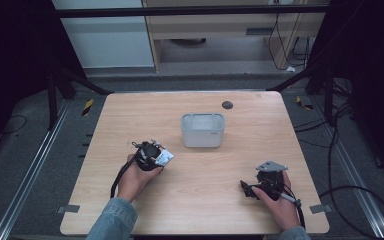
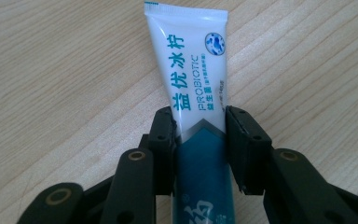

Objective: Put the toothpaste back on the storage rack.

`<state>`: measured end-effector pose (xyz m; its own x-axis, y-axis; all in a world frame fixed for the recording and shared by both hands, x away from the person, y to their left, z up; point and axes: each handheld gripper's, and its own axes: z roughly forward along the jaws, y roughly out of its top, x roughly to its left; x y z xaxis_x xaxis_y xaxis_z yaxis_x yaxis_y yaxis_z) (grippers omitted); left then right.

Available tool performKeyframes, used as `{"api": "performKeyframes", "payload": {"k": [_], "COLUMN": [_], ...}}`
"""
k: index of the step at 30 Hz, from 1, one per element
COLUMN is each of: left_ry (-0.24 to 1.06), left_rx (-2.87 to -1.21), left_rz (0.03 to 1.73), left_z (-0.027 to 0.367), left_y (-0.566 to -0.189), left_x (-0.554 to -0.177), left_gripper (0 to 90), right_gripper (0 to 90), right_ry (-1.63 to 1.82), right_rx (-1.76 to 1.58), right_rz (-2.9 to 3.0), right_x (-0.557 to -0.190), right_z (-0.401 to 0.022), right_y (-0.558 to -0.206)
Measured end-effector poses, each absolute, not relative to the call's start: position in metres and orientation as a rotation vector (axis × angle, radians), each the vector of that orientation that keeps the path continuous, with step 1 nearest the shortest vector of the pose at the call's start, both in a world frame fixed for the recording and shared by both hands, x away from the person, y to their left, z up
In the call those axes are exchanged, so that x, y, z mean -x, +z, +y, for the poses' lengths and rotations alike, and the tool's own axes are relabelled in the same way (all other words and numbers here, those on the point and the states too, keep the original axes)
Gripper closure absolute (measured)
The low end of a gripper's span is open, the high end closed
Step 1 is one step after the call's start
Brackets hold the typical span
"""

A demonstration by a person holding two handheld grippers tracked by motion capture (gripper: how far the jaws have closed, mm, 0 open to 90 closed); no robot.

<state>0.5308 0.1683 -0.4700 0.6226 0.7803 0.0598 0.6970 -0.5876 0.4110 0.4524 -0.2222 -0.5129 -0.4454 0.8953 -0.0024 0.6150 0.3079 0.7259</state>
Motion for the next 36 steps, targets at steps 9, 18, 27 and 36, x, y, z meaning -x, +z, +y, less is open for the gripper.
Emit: {"api": "performKeyframes", "payload": {"k": [9, 18, 27, 36], "left_ry": [0.316, 0.321, 0.430, 0.464], "left_rx": [-2.514, -2.498, -2.378, -2.304], "left_rz": [1.154, 1.148, 1.138, 1.140], "left_z": [0.168, 0.171, 0.191, 0.197], "left_y": [-0.465, -0.462, -0.422, -0.404], "left_x": [-0.529, -0.525, -0.518, -0.517], "left_gripper": [75.0, 77.6, 78.7, 79.5], "right_gripper": [1.8, 1.8, 1.7, 1.7], "right_ry": [0.931, 0.933, 0.931, 0.928], "right_rx": [-1.343, -1.344, -1.341, -1.337], "right_rz": [2.174, 2.173, 2.174, 2.174], "right_x": [-0.452, -0.452, -0.453, -0.453], "right_z": [-0.222, -0.222, -0.222, -0.222], "right_y": [-0.513, -0.513, -0.513, -0.513]}}
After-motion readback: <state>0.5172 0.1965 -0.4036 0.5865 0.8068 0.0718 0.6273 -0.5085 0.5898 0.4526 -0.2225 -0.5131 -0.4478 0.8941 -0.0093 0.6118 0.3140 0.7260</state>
